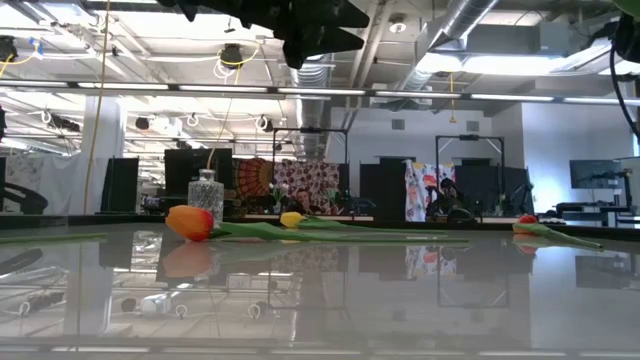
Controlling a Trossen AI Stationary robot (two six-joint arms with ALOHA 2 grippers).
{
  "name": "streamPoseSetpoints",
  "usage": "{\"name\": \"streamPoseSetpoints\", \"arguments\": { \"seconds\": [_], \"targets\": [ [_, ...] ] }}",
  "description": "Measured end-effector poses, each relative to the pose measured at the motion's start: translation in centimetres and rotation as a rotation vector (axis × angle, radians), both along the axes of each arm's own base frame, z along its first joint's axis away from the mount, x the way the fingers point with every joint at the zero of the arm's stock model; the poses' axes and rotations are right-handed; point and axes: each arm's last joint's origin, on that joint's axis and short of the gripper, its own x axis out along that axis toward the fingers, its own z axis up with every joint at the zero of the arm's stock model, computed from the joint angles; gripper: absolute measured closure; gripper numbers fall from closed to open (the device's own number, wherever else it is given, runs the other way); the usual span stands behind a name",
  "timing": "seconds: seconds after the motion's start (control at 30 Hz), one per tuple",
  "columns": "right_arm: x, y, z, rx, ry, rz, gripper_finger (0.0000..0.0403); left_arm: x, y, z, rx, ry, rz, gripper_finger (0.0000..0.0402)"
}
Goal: Sort flowers into vase by color
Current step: Put the dark red flower into the pink vase, then put the top orange flower into the transparent vase
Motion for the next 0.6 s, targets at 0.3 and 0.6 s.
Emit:
{"name": "streamPoseSetpoints", "arguments": {
  "seconds": [0.3, 0.6],
  "targets": [
    [-0.3, -0.3, 1.7, 0.039, 0.072, 0.035, 0.0193, 0.0, 0.0, 0.0, -0.003, 0.004, 0.0, 0.0196],
    [-0.6, -1.0, 3.8, 0.052, 0.091, 0.044, 0.0188, 0.0, 0.0, 0.0, -0.001, 0.004, -0.001, 0.0196]
  ]
}}
